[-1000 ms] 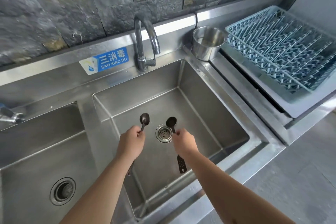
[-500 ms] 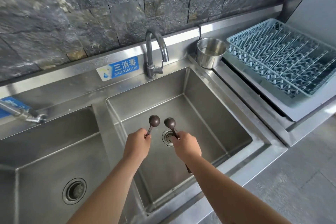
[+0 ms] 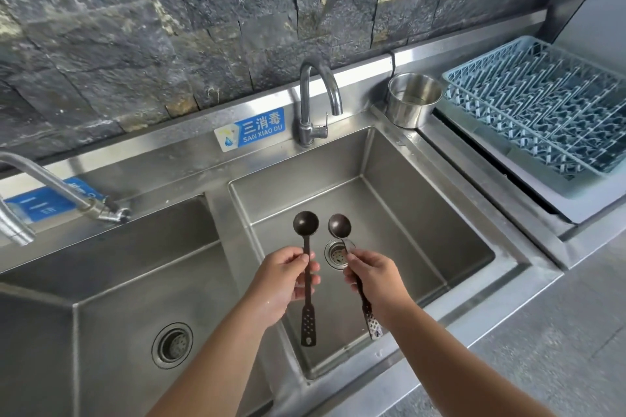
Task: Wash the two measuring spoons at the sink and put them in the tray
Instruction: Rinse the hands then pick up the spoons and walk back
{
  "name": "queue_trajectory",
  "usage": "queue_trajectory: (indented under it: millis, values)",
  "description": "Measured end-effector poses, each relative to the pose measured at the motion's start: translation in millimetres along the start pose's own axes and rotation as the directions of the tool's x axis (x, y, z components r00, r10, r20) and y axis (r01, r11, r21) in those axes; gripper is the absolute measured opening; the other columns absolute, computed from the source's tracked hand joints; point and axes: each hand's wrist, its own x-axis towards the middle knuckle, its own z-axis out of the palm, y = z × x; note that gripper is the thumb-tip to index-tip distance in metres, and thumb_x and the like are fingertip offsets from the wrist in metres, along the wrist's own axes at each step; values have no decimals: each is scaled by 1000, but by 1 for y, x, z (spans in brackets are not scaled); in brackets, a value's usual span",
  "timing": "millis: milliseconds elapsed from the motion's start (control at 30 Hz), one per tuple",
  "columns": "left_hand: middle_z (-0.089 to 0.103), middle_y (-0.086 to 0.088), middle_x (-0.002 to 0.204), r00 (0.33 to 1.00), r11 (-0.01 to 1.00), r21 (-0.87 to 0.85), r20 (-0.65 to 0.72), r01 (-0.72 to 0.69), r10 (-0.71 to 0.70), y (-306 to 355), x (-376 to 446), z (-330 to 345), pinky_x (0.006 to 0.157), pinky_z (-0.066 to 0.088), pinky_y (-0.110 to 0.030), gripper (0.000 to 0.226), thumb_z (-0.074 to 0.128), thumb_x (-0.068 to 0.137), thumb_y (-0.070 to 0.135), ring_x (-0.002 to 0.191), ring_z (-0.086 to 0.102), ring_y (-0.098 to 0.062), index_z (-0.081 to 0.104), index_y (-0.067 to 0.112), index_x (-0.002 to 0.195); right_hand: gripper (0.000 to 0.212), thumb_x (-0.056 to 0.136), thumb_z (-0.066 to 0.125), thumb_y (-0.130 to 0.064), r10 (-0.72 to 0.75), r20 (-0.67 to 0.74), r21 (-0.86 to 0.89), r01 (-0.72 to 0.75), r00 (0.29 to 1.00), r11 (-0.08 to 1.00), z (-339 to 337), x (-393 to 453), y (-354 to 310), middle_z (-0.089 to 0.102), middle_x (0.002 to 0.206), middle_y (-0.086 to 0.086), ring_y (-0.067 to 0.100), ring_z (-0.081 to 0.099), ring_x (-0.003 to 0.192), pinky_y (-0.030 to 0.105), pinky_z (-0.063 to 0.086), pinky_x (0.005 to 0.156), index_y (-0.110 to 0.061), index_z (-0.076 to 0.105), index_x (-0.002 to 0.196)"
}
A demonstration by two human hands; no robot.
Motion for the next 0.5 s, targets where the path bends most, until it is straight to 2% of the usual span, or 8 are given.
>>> queue_trajectory:
  millis: [100, 200, 333, 500]
  values:
    - [65, -3, 74, 997, 1000, 2, 77, -2, 2, 1, -24, -8, 55, 52, -33, 13, 53, 94, 8, 67, 67, -22, 66, 7, 95, 15, 91, 63, -6, -18, -4, 64, 18, 1000, 998, 8, -35, -1, 67, 63, 6, 12, 60, 54, 17, 47, 49, -9, 68, 78]
    - [64, -4, 73, 988, 997, 71, 154, -26, 15, -3, -51, -17, 56, 53, -34, 10, 58, 90, 4, 69, 68, -21, 67, 5, 93, 16, 90, 65, -9, -31, -50, 62, 34, 998, 997, 19, -78, 2, 69, 65, 7, 12, 59, 55, 17, 43, 47, -12, 68, 75]
    - [66, -1, 70, 970, 987, 150, 240, -63, 26, -14, -89, -25, 63, 58, -39, 11, 62, 87, 4, 67, 67, -16, 72, 9, 86, 27, 88, 66, -8, -79, -162, 105, 97, 984, 990, 31, -137, 18, 60, 60, 7, 14, 54, 51, 24, 39, 50, -17, 68, 62]
    - [67, 5, 68, 932, 951, 284, 361, -123, 13, -33, -136, -22, 64, 60, -43, 9, 65, 86, 11, 67, 66, -13, 73, 15, 85, 24, 89, 65, -4, -86, -255, 198, 139, 963, 970, 32, -213, 47, 46, 58, 6, 13, 43, 50, 23, 33, 49, -12, 62, 66]
